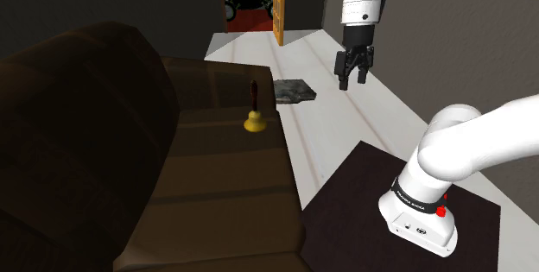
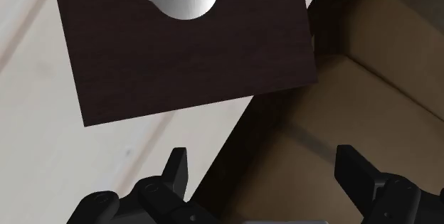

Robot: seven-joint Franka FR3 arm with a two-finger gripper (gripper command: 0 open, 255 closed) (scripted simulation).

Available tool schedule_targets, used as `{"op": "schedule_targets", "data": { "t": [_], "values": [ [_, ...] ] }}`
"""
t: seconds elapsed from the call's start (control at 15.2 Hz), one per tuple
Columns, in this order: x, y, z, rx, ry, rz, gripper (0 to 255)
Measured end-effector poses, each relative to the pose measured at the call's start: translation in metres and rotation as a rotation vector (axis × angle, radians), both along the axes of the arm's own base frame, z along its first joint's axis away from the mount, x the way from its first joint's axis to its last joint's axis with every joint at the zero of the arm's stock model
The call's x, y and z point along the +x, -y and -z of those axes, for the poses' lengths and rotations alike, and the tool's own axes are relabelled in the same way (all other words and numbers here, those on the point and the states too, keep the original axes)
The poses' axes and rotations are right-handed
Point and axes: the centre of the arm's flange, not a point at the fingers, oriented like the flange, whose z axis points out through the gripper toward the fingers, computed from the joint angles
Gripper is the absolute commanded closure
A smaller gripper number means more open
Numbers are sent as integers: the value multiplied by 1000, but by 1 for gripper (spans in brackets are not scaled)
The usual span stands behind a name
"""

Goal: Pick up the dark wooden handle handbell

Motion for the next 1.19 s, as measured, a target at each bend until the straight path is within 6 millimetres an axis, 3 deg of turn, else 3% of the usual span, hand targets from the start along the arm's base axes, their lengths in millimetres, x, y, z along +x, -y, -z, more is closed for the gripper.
{"op": "schedule_targets", "data": {
  "t": [0.13, 0.33, 1.19],
  "values": [
    [5, 0, 2, -2, 1, 2, 0],
    [37, -4, 12, -12, 5, 15, 0],
    [195, -11, 62, -61, 30, 79, 0]
  ]
}}
